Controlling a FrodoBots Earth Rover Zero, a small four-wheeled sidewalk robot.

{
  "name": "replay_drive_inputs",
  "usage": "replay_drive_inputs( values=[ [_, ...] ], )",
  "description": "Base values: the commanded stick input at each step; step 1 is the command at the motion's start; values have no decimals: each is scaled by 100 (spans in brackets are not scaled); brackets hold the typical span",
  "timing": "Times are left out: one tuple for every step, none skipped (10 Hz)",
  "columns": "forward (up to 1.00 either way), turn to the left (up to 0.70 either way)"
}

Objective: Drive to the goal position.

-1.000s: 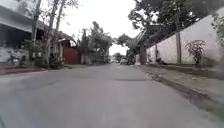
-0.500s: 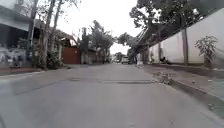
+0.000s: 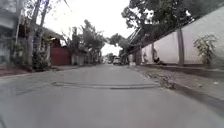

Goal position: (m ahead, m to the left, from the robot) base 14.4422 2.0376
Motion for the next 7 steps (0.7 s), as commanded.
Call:
replay_drive_inputs(
  values=[
    [100,0],
    [100,0],
    [100,0],
    [100,0],
    [100,0],
    [100,0],
    [100,0]
  ],
)
